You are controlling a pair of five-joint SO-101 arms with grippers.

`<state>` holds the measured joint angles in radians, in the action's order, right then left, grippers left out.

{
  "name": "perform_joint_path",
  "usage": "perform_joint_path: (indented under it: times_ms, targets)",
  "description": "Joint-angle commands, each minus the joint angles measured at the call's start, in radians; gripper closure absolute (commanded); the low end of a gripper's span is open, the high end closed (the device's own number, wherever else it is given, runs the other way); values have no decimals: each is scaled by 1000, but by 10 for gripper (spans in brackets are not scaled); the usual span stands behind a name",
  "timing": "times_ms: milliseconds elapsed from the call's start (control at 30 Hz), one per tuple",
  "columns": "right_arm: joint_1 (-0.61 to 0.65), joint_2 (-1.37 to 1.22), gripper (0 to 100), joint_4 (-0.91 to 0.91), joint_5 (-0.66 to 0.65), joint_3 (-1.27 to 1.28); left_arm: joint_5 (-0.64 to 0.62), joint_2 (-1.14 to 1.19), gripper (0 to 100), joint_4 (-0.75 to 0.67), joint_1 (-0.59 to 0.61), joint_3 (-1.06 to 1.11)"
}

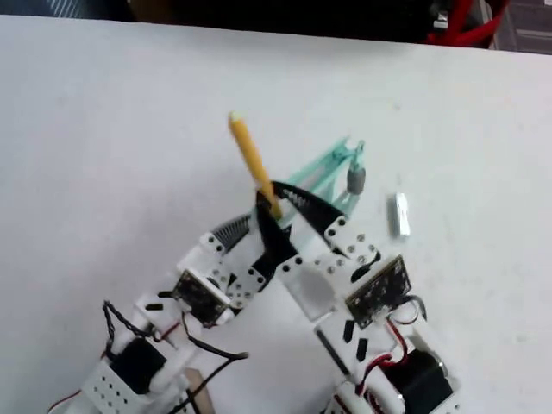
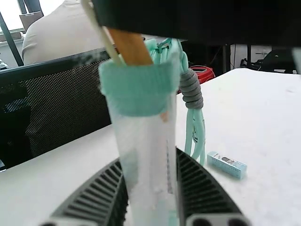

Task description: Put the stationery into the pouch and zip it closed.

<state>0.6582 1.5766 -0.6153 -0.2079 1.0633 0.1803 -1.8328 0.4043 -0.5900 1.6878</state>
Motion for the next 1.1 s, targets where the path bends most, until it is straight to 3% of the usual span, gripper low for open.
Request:
perform_joint_path:
  times_ms: [0, 667, 900, 1067]
  targets:
    - [-22, 12, 981, 4, -2, -5, 20, 12, 894, 20, 7, 6]
    - [-25, 12, 980, 2, -3, -5, 20, 12, 894, 20, 10, 6]
    - [-25, 12, 854, 1, -3, -5, 20, 12, 894, 20, 10, 6]
    - [-25, 12, 868, 1, -3, -5, 20, 12, 894, 20, 10, 6]
